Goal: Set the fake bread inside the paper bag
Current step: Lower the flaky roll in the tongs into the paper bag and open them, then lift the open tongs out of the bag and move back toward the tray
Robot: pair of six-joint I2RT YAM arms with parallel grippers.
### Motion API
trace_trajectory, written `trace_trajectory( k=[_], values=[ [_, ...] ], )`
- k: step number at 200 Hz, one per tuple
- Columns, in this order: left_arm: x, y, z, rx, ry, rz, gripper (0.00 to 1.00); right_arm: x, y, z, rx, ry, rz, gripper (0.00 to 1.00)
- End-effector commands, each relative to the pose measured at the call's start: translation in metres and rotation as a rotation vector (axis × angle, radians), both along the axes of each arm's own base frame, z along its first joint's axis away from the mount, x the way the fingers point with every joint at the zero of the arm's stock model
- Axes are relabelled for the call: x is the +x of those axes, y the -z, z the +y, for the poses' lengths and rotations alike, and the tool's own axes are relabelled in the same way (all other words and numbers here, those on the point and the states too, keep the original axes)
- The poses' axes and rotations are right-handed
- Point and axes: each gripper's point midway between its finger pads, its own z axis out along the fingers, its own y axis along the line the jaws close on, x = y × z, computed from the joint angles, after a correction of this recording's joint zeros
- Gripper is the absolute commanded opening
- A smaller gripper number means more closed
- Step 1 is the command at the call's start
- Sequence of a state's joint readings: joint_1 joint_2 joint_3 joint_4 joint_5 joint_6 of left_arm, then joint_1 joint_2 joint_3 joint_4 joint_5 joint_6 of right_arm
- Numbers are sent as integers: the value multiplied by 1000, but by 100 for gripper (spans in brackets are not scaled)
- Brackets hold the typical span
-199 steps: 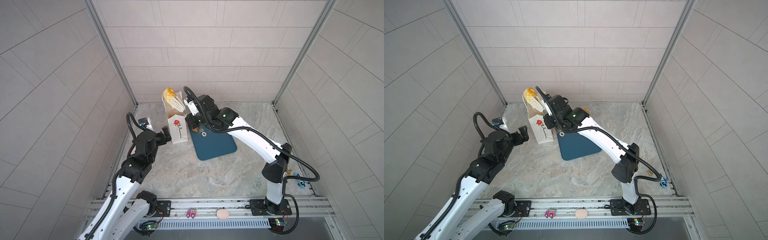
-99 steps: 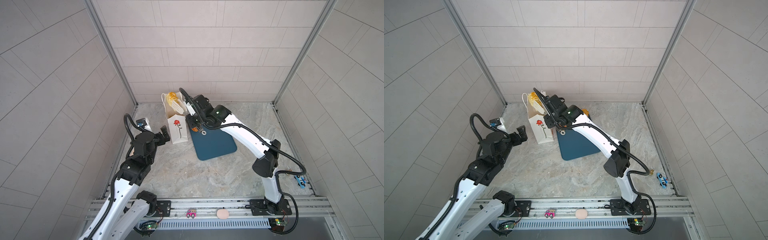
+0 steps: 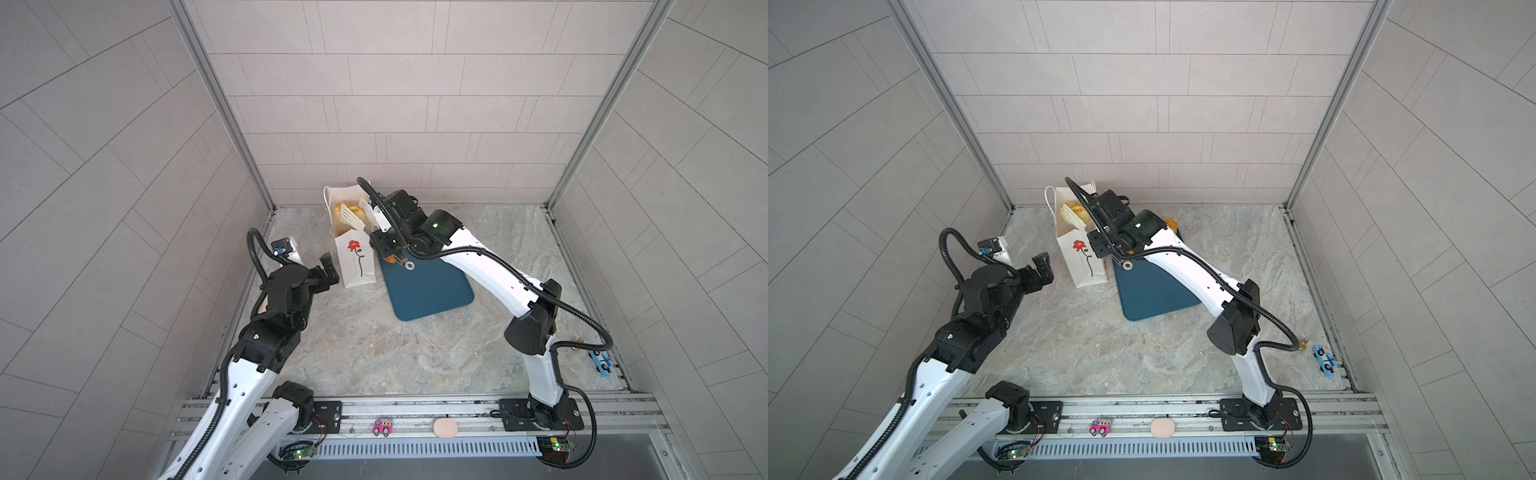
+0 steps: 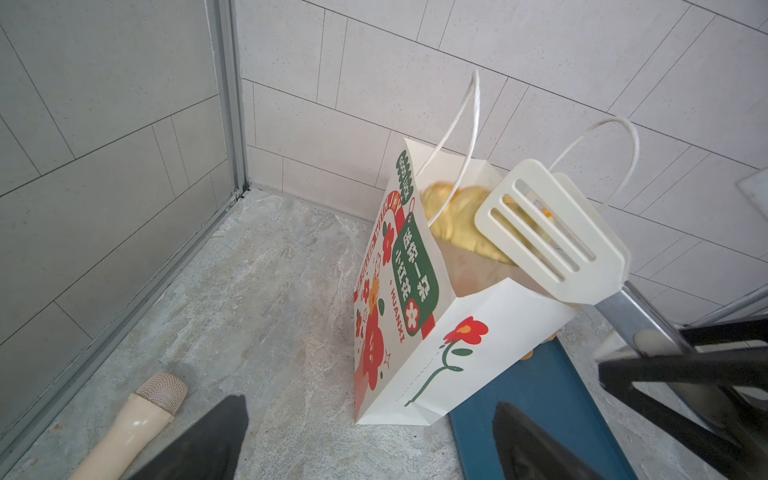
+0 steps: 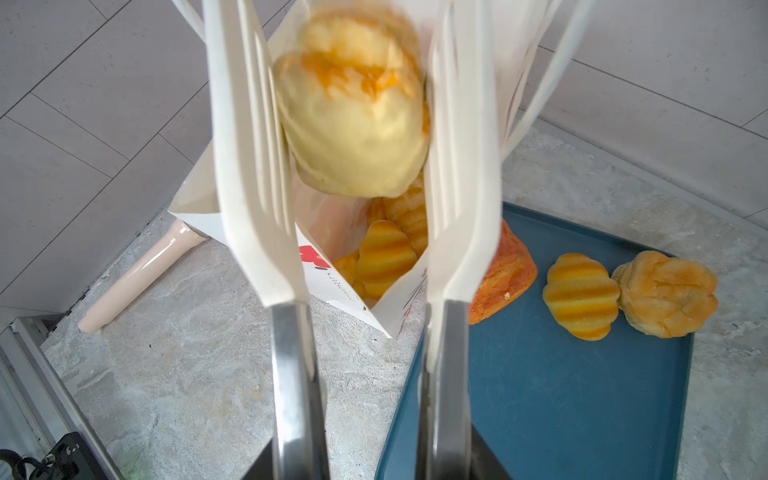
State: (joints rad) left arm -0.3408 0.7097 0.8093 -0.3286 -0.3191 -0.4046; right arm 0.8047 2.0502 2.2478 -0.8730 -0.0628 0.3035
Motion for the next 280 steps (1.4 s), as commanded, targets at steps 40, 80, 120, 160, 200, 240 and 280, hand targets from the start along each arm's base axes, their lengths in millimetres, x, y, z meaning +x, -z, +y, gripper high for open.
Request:
trace_trajectory(
  k=[40, 80, 120, 160, 200, 240, 280],
  values=[
    [-4, 2, 3, 9, -14, -3, 100, -4, -39, -8, 44, 9, -69, 54],
    [-7, 5, 5, 0, -20, -2, 100, -4, -44, -8, 51, 7, -79, 55],
    [-10, 4, 6, -1, -18, -3, 100, -4, -44, -7, 57, 1, -79, 55],
    [-10, 5, 6, -4, -18, -3, 100, -6, -47, -9, 52, -7, -85, 55],
    [-9, 4, 5, -4, -15, -4, 100, -11, -54, -7, 62, -32, -100, 54],
    [-9, 3, 5, -6, -14, -8, 100, -17, -65, -8, 69, -52, -119, 54],
    [-7, 3, 2, -13, -7, -4, 100, -26, -82, -13, 78, -73, -151, 53]
  ],
)
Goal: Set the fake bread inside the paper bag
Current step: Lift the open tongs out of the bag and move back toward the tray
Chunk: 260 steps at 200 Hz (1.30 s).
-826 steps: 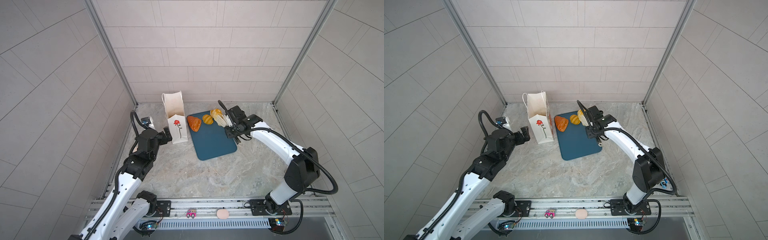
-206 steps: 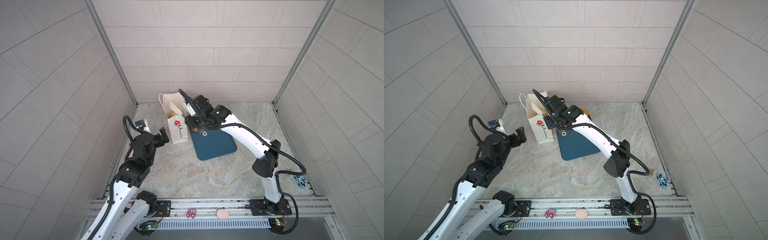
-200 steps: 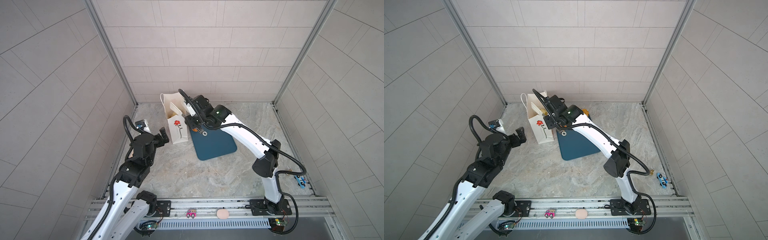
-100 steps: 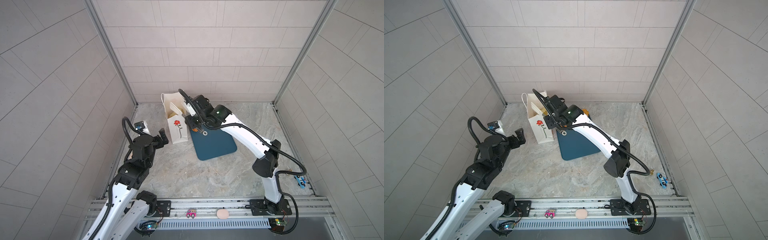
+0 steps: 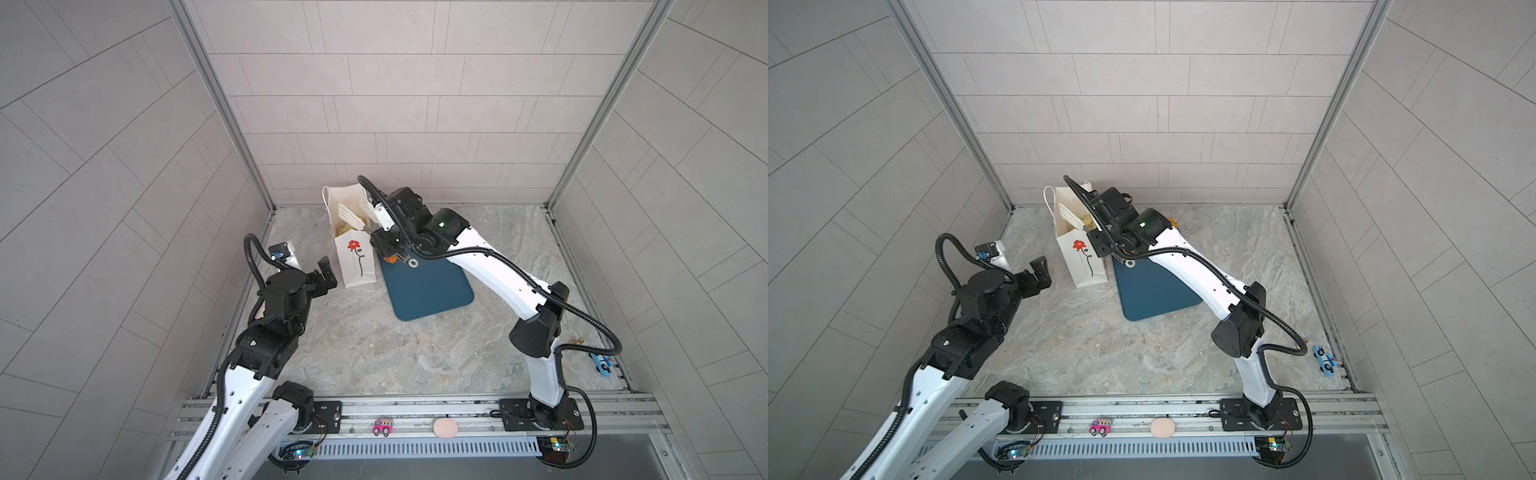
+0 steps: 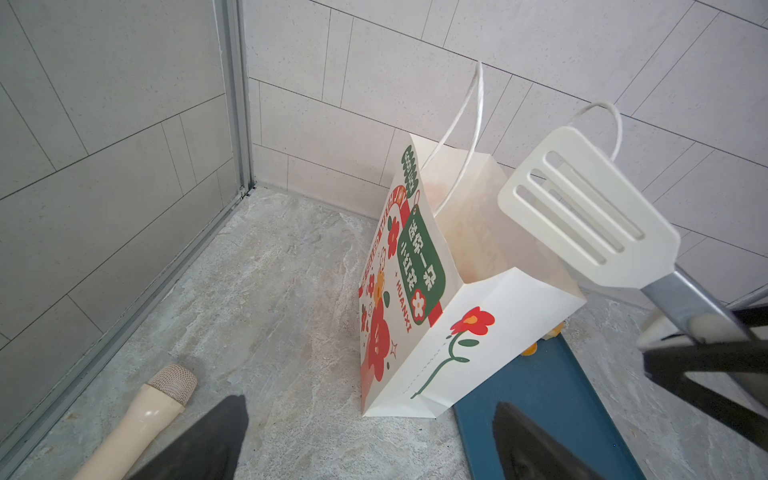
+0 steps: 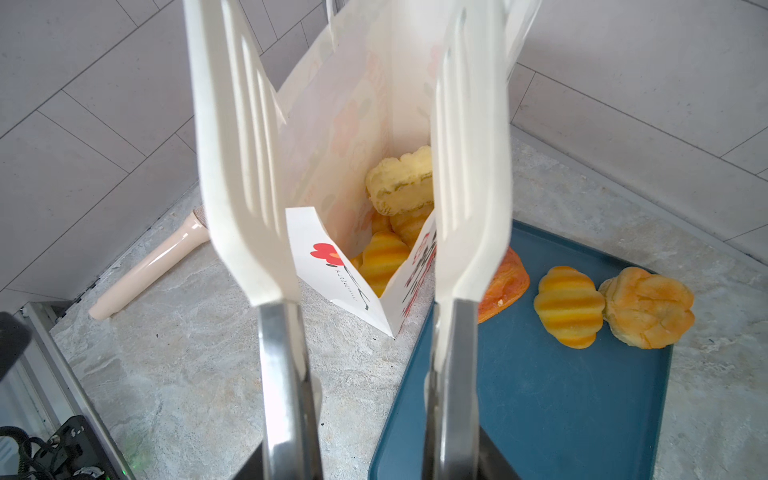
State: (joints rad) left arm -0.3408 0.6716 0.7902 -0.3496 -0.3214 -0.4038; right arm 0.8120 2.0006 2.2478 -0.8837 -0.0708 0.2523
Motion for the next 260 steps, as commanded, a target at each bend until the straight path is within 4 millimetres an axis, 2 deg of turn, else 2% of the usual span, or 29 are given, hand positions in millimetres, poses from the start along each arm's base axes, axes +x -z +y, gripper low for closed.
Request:
trace_trajectory(
  k=[1, 57, 106, 130, 157, 189, 209, 260],
  values=[
    [1, -1, -1, -16, -6, -6, 100, -15, -58, -9, 76, -27, -102, 53],
    [3, -1, -2, -15, -6, -7, 100, -27, -76, -23, 77, -19, -174, 52],
    [4, 0, -2, -11, -8, -6, 100, -27, -73, -64, -9, 101, -239, 52],
    [5, 0, -2, -11, -8, -4, 100, -28, -65, -86, -49, 170, -279, 52],
    [5, 1, 1, -18, -27, -10, 100, -32, -41, -109, -95, 235, -265, 52],
    [8, 2, -1, -22, -20, -10, 100, -33, 1, -128, -199, 288, -210, 52],
    [9, 3, -2, -25, -19, -8, 100, -32, 28, -130, -259, 298, -169, 52],
    [7, 0, 0, -15, -24, -16, 100, -26, 98, -120, -379, 310, -24, 51]
  ],
)
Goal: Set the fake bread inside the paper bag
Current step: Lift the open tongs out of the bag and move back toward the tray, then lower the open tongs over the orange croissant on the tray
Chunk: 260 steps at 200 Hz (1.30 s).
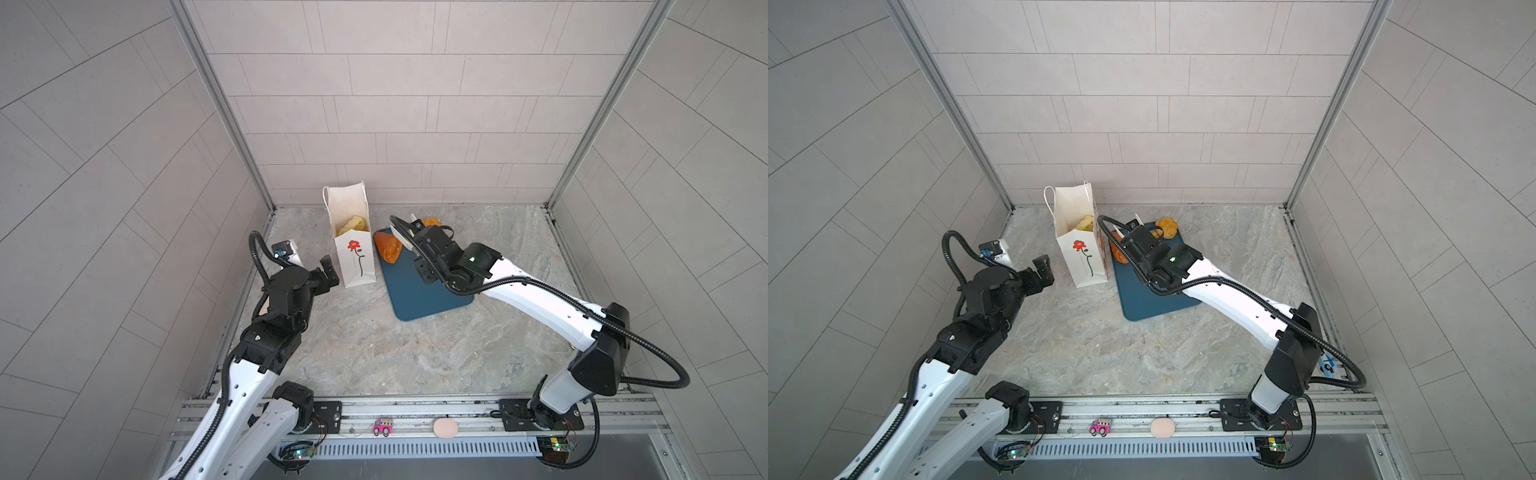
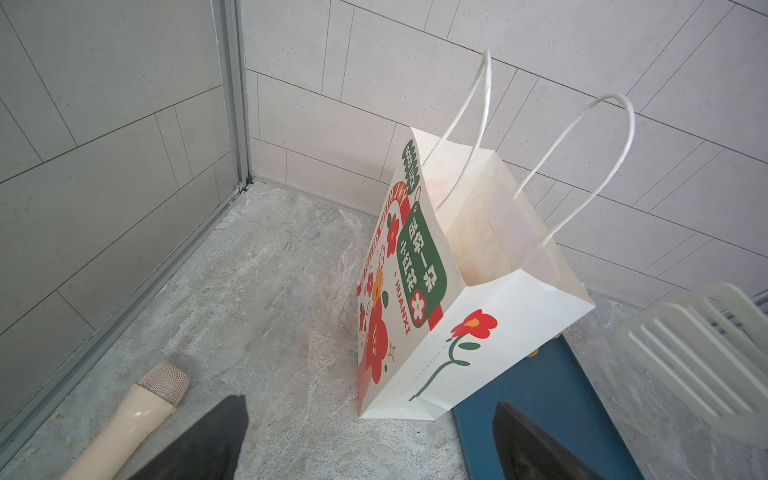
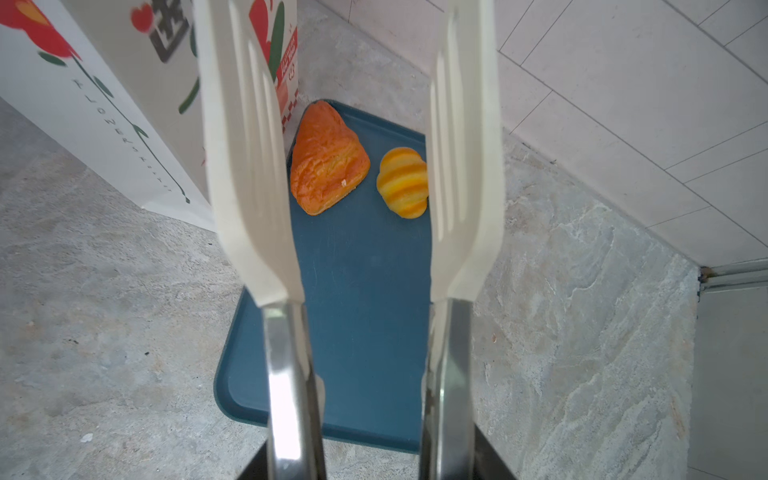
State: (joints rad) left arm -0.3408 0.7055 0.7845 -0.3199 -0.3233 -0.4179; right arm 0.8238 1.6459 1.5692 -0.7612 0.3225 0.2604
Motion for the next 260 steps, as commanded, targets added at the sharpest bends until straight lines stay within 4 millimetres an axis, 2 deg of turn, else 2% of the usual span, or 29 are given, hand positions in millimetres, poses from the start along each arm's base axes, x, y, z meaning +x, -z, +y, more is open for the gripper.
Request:
trace_trajectory(
  k=[1, 50, 104, 227, 260],
  values=[
    [-1, -4, 2, -5, -18, -22, 100, 6, 24, 1, -36, 57, 47, 51],
    [-1, -2, 5, 12, -28, -14, 100, 15, 73, 21, -91, 57, 153, 50],
    [-1, 6, 10, 43, -49, 6, 100, 23, 105, 37, -106, 66, 213, 50],
    [-1, 17, 17, 87, -74, 36, 100, 53, 143, 57, -90, 139, 267, 54],
    [-1, 16, 17, 93, -69, 39, 100, 55, 144, 55, -100, 157, 264, 54]
  ],
)
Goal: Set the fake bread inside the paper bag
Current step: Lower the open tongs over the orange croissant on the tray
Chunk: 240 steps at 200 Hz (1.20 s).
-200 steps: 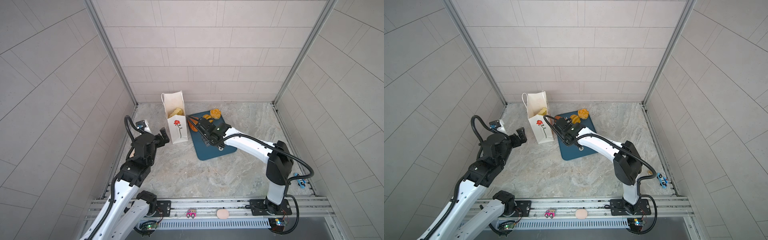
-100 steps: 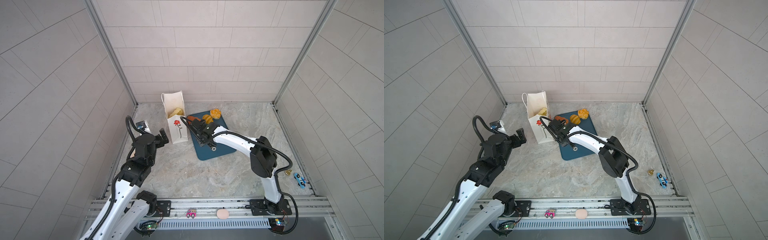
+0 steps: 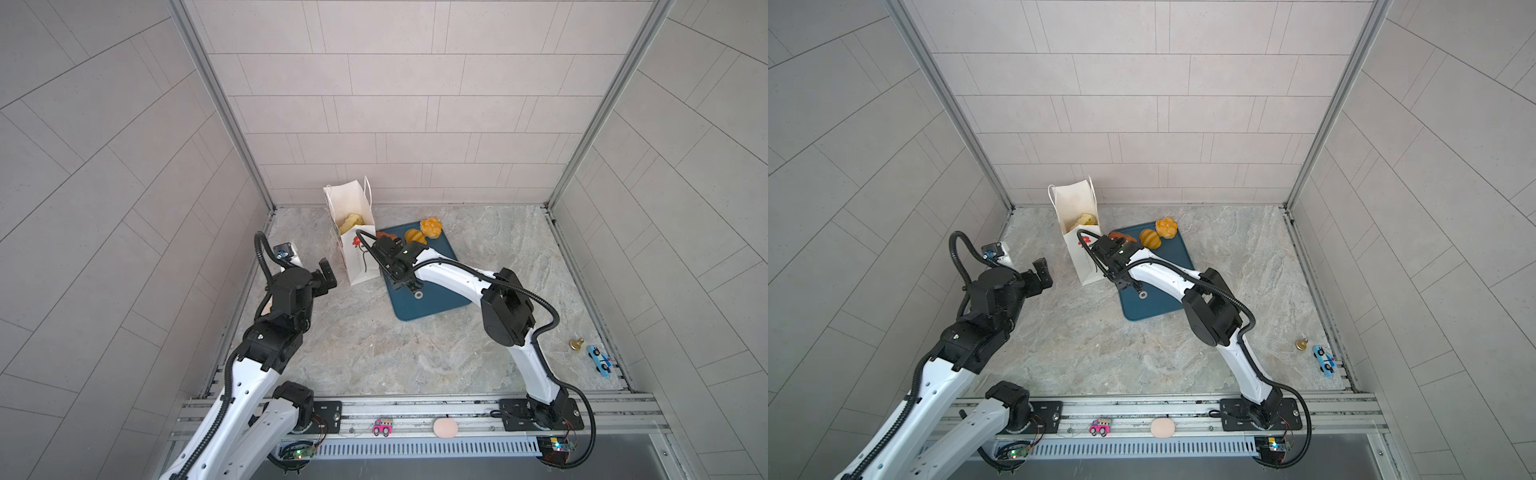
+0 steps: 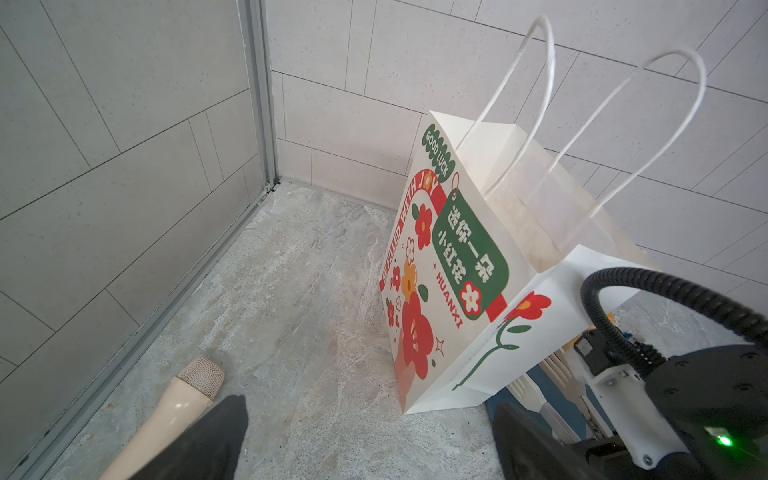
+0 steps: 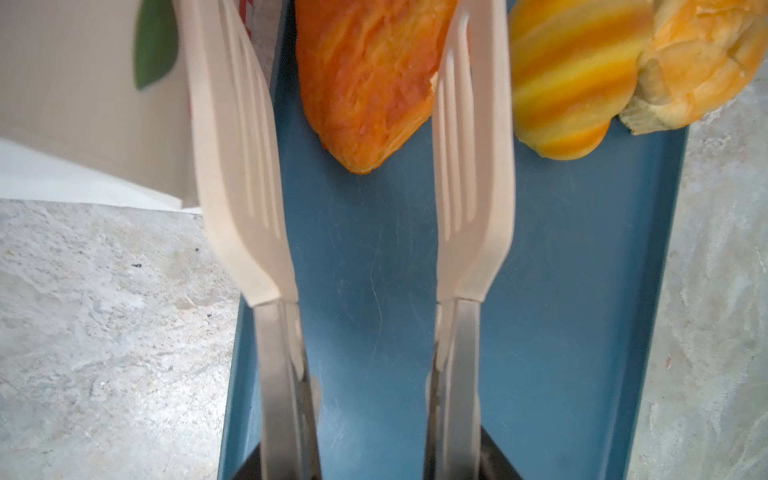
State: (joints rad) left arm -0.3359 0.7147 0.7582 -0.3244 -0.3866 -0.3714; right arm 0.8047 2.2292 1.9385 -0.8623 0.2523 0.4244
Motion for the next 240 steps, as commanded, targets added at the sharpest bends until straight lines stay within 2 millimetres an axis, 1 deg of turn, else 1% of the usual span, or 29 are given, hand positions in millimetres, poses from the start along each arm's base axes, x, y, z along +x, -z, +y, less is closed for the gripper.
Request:
trace_trajectory(
  k=[1, 45, 86, 116, 202, 240],
  values=[
    [-1, 2, 5, 15, -20, 3, 100, 1, -3, -6, -15, 36, -6, 54],
    [-4, 4, 7, 18, -23, 3, 100, -8, -11, -10, -17, 23, -18, 54],
    [-3, 3, 6, 10, -19, -1, 100, -11, -15, -21, -49, 40, -38, 54],
    [-3, 4, 6, 6, -15, 0, 100, -5, -16, -23, -44, 56, -50, 54],
    [-5, 5, 8, 7, -23, 5, 100, 17, -7, -9, -14, 67, -56, 56],
    [-6, 5, 8, 7, -25, 5, 100, 20, -4, -6, -11, 62, -43, 57]
  ],
)
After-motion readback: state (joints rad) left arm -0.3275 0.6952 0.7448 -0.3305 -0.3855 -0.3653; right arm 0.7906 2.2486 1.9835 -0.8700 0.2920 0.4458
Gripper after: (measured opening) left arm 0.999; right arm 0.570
